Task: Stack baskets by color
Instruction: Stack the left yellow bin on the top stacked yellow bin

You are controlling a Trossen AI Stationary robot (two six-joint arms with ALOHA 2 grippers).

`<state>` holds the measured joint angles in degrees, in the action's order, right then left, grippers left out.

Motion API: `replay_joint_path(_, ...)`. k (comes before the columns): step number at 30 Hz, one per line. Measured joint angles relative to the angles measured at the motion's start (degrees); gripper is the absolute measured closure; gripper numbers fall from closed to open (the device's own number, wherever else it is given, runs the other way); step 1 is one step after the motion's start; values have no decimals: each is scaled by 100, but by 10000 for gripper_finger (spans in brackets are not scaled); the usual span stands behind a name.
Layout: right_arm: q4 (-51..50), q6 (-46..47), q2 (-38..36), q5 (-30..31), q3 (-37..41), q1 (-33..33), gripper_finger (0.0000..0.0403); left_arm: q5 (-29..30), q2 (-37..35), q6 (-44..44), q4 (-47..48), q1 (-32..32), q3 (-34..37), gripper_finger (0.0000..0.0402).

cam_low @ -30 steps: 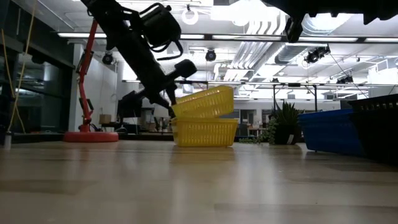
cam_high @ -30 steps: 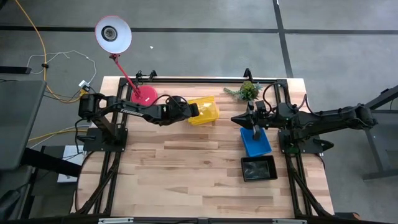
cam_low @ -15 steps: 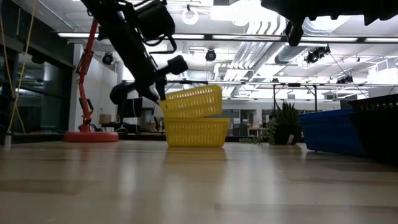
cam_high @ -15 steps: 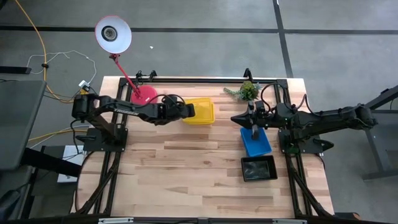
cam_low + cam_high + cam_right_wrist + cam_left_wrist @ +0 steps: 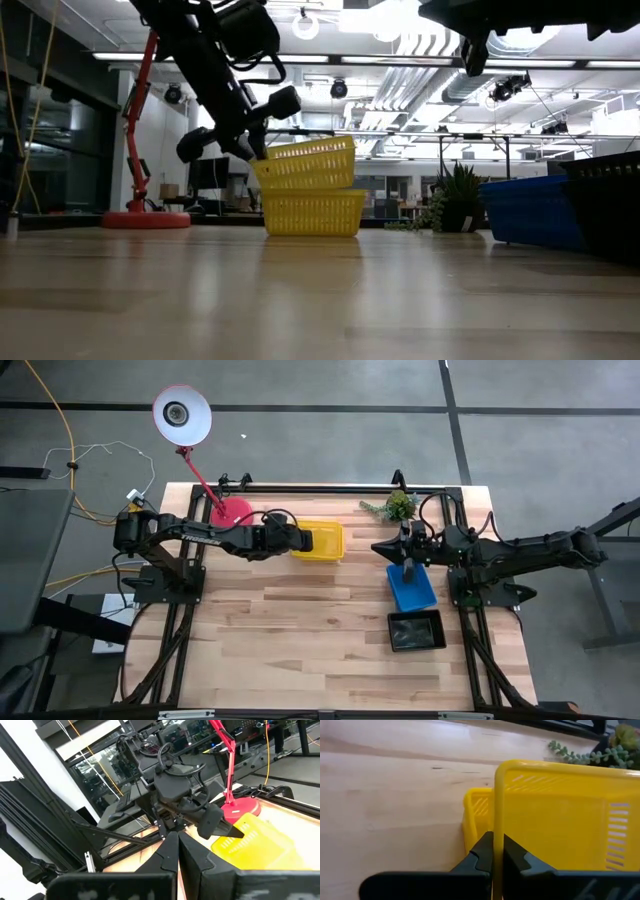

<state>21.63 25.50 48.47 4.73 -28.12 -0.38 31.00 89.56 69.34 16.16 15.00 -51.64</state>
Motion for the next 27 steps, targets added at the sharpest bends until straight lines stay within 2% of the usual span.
replay_joint_path(15,0,2,0,11,0,0,402,-226,0,-635,-486,-2,0,395)
replay_joint_path(27,0,17,0,131,0,0,402,-296,-1,-701,-494,156,0,296)
